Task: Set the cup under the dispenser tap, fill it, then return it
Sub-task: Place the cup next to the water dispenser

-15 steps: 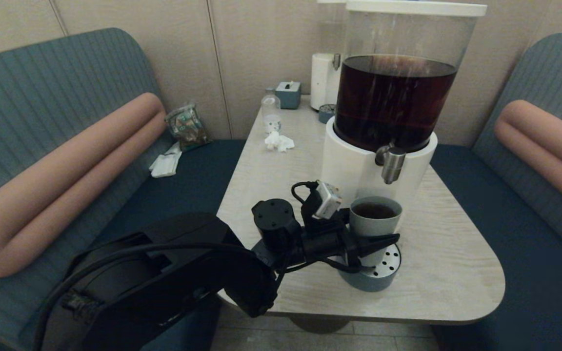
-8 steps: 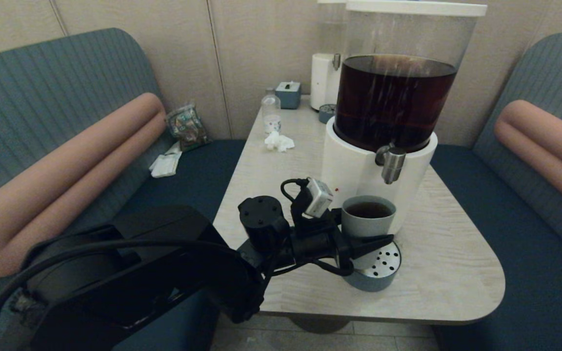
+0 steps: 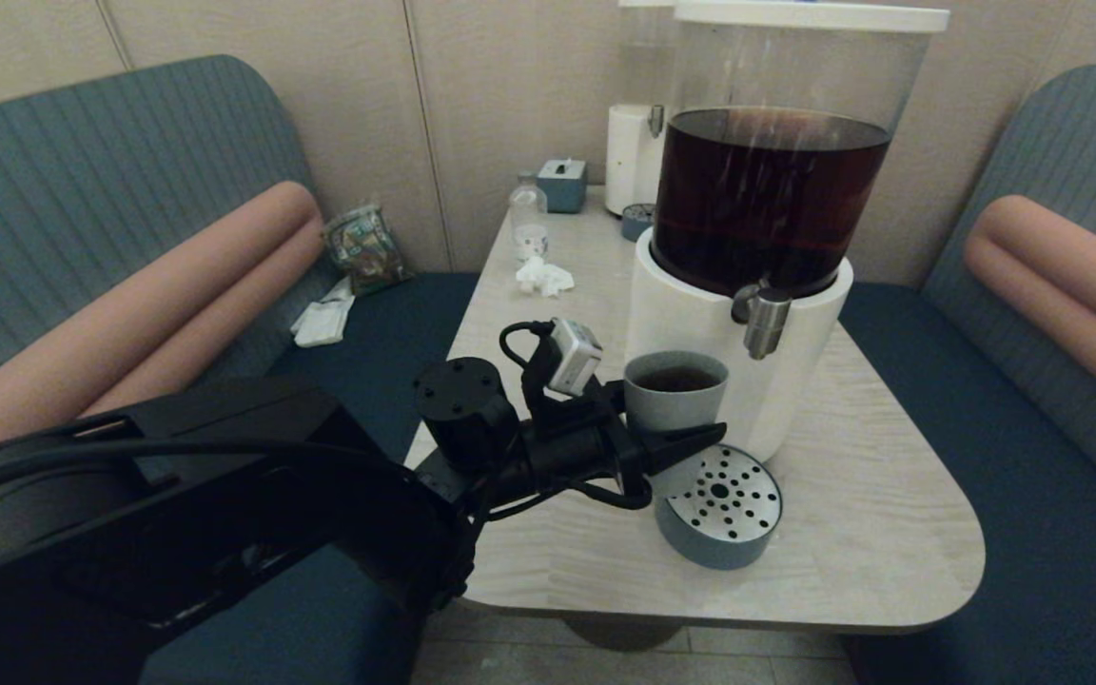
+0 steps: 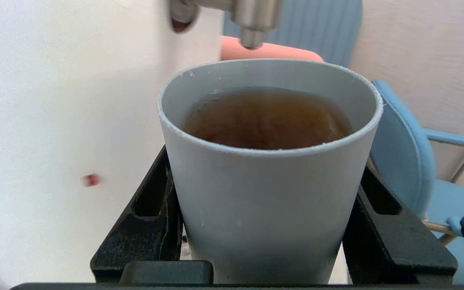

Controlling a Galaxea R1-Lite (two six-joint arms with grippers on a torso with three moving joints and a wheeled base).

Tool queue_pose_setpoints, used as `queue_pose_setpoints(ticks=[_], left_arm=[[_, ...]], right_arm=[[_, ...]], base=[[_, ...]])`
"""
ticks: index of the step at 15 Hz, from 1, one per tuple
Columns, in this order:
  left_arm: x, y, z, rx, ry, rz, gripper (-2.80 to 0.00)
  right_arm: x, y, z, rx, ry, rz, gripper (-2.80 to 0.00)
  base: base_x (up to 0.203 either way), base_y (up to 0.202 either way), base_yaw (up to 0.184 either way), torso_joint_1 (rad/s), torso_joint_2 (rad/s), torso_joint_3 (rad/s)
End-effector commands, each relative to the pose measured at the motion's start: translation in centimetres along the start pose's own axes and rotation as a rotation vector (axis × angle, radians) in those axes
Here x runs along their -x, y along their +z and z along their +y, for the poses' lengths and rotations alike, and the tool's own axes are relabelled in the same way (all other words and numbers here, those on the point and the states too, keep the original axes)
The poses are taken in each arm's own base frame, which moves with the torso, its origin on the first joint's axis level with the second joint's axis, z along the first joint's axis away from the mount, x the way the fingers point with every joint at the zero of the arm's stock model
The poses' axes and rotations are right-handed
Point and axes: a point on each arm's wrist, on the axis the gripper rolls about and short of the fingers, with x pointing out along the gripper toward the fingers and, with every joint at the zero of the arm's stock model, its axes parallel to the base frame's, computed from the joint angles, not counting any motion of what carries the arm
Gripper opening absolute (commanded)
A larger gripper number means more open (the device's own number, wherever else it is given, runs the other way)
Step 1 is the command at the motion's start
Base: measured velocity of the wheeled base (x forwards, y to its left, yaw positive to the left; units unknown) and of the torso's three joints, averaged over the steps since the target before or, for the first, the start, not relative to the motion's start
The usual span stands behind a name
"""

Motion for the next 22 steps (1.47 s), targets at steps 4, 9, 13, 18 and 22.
queue_pose_setpoints(ticks=[4, 9, 13, 18, 22], left_arm=[[2.9, 2.8, 1.8, -0.041, 0.074, -0.026, -2.8], [4.5, 3.3, 3.6, -0.052, 0.13, -0.029, -2.8], [6.3, 2.9, 6.4, -0.065, 0.206, -0.023, -2.8], [8.3, 1.3, 10.8, -0.095, 0.297, -0.027, -2.8], [9.2, -0.8, 14.0, -0.118, 0.341, -0.034, -2.8]], right_arm=[[0.0, 0.0, 0.0, 0.001, 0.001, -0.002, -2.8], [0.0, 0.0, 0.0, 0.001, 0.001, -0.002, -2.8], [0.0, 0.0, 0.0, 0.001, 0.001, -0.002, -2.8], [0.0, 0.0, 0.0, 0.001, 0.001, -0.002, -2.8], [0.0, 0.0, 0.0, 0.001, 0.001, -0.002, -2.8]], base=[[0.0, 0.0, 0.0, 0.0, 0.0, 0.0], [0.0, 0.0, 0.0, 0.0, 0.0, 0.0], [0.0, 0.0, 0.0, 0.0, 0.0, 0.0], [0.0, 0.0, 0.0, 0.0, 0.0, 0.0], [0.0, 0.0, 0.0, 0.0, 0.0, 0.0]])
